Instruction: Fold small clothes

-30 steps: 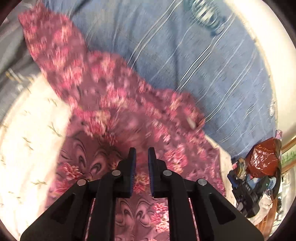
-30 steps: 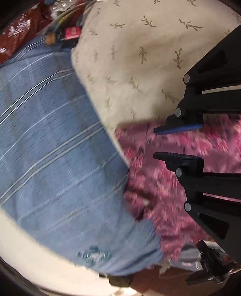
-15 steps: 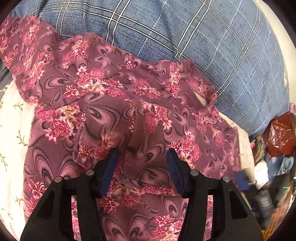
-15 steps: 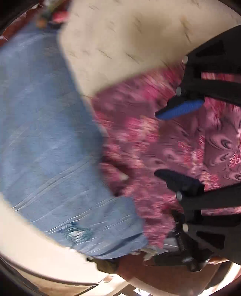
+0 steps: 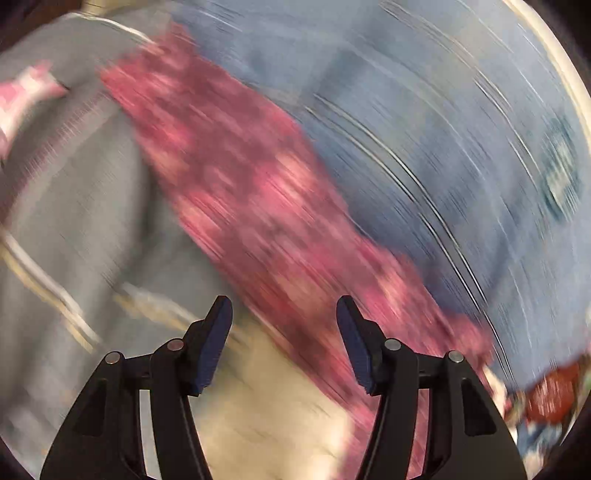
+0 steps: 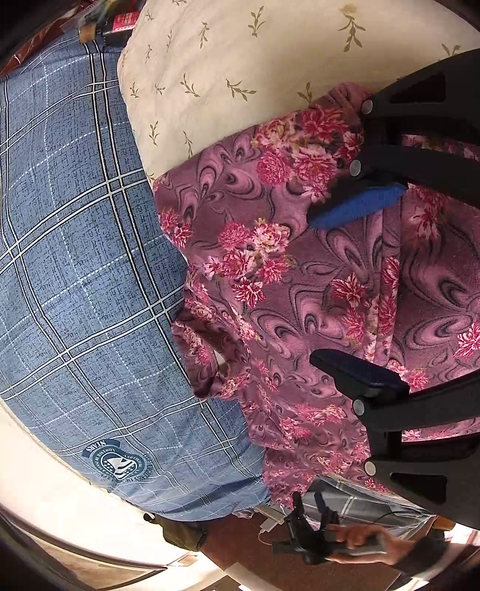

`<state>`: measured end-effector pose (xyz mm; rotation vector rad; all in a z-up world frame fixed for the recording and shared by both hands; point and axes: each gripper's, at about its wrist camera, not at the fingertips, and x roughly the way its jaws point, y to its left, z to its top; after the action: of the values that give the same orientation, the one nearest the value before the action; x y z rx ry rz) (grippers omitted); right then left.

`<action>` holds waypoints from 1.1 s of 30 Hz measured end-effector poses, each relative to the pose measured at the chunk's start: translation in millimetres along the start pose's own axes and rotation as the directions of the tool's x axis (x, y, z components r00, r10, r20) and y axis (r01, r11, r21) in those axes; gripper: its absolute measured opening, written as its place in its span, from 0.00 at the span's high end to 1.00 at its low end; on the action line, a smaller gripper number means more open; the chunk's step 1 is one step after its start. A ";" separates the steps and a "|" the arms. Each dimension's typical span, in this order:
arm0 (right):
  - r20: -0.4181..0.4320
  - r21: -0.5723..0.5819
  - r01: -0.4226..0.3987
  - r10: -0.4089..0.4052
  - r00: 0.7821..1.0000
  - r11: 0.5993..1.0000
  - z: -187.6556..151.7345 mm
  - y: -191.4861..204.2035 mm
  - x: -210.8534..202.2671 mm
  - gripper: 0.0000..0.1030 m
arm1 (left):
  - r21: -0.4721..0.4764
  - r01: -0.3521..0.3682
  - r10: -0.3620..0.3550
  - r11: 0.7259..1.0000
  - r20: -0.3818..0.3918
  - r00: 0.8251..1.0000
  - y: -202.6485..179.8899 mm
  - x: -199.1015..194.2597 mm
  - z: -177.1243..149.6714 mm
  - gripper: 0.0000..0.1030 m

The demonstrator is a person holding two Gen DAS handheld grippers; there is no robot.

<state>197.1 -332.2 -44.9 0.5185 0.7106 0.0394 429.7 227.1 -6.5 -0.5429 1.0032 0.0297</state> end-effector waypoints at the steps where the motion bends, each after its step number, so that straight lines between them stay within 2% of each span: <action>1: 0.002 0.001 -0.003 0.003 1.000 1.000 1.4 -3.0 -1.7 0.31 | -0.024 -0.001 0.002 1.000 0.009 1.000 12.1 -0.6 13.8 0.44; 6: 0.007 0.006 -0.016 0.016 1.000 1.000 4.6 -0.8 -0.1 0.30 | -0.150 0.049 -0.043 0.987 0.040 0.998 59.8 7.0 60.8 0.44; 9: 0.007 0.003 -0.015 0.015 1.000 1.000 4.1 0.0 0.2 0.28 | -0.240 0.109 -0.096 0.965 0.064 0.993 84.3 14.5 76.3 0.44; 11: 0.004 -0.003 -0.017 0.017 1.000 1.000 4.3 0.5 1.1 0.26 | -0.272 0.119 -0.103 0.955 0.074 0.992 95.3 20.8 84.0 0.44; 13: 0.002 -0.009 -0.018 0.018 1.000 1.000 4.5 1.7 1.6 0.25 | -0.278 0.165 -0.147 0.946 0.084 0.986 101.4 24.9 90.2 0.44; 15: 0.003 -0.012 -0.021 0.021 1.000 1.000 4.5 2.0 1.9 0.24 | -0.267 0.166 -0.149 0.949 0.084 0.985 100.6 26.7 96.4 0.47; 16: 0.005 -0.010 -0.024 0.024 1.000 1.000 4.5 1.7 1.7 0.24 | -0.252 0.152 -0.136 0.956 0.080 0.988 98.7 27.8 100.0 0.55; 17: 0.006 -0.009 -0.027 0.027 1.000 1.000 4.4 1.5 1.5 0.24 | -0.238 0.128 -0.113 0.963 0.075 0.991 98.5 28.8 104.1 0.78; 18: 0.007 -0.008 -0.029 0.029 1.000 1.000 4.4 1.2 1.4 0.24 | -0.222 0.117 -0.105 0.968 0.062 0.993 97.3 30.7 105.4 0.90; 19: 0.008 -0.007 -0.032 0.032 0.999 0.999 4.4 0.9 1.3 0.24 | -0.223 0.120 -0.112 0.967 0.048 0.993 98.2 32.3 104.9 0.98; 23: 0.011 -0.002 -0.041 0.041 0.999 0.999 4.2 -0.2 1.1 0.24 | -0.238 0.131 -0.117 0.962 0.073 0.990 100.5 21.9 94.0 0.98; 26: 0.014 0.002 -0.048 0.048 0.999 0.999 4.1 -1.5 0.7 0.24 | -0.223 0.168 -0.152 0.960 0.086 0.985 96.0 1.9 78.5 0.98; 33: 0.017 0.004 -0.053 0.053 0.998 0.999 4.1 -1.5 0.0 0.24 | -0.061 0.179 -0.173 0.982 0.094 0.980 49.1 -52.3 47.8 0.98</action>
<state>199.5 -335.3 -43.0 0.5410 0.6806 0.0827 425.7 302.5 35.1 -0.6872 0.8671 -0.0686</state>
